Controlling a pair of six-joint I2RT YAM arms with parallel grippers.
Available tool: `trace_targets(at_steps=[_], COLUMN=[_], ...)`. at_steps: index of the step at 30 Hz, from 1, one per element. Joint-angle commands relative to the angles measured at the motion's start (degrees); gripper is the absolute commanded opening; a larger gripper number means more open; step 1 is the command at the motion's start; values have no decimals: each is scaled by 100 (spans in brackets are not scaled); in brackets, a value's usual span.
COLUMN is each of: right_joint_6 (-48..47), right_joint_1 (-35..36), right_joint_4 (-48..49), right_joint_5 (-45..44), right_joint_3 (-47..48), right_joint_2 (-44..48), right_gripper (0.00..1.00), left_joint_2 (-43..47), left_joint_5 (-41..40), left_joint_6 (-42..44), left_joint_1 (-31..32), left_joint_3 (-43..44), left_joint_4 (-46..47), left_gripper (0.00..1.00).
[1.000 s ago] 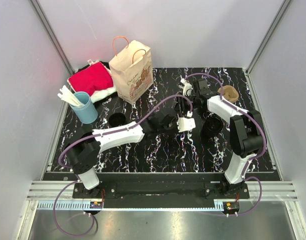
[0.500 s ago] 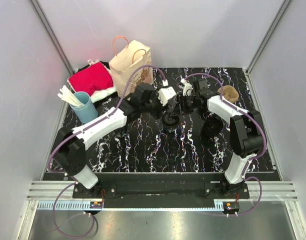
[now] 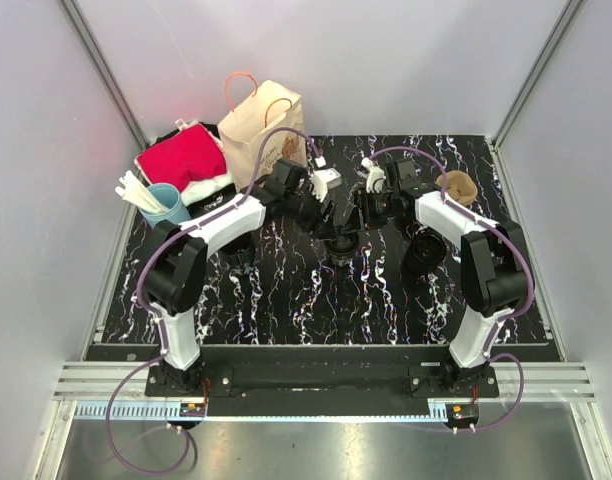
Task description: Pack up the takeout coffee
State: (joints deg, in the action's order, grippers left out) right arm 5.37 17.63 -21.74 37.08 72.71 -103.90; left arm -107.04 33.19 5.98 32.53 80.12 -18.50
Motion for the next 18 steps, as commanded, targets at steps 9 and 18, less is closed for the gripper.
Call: trace_targets(at_steps=[9, 18], right_joint_6=[-299, -299], right_joint_1=[65, 74], right_joint_4=[-410, -402], right_joint_5=[-482, -491], right_joint_3=[-187, -187], right_joint_2=[45, 36], right_gripper=[40, 40], left_joint_2=[-703, -871], left_joint_5=[1585, 2051], left_joint_6=[-861, -1432], left_joint_1=[-476, -537], left_joint_3=[487, 479], left_joint_4=[92, 522], left_gripper=[68, 68])
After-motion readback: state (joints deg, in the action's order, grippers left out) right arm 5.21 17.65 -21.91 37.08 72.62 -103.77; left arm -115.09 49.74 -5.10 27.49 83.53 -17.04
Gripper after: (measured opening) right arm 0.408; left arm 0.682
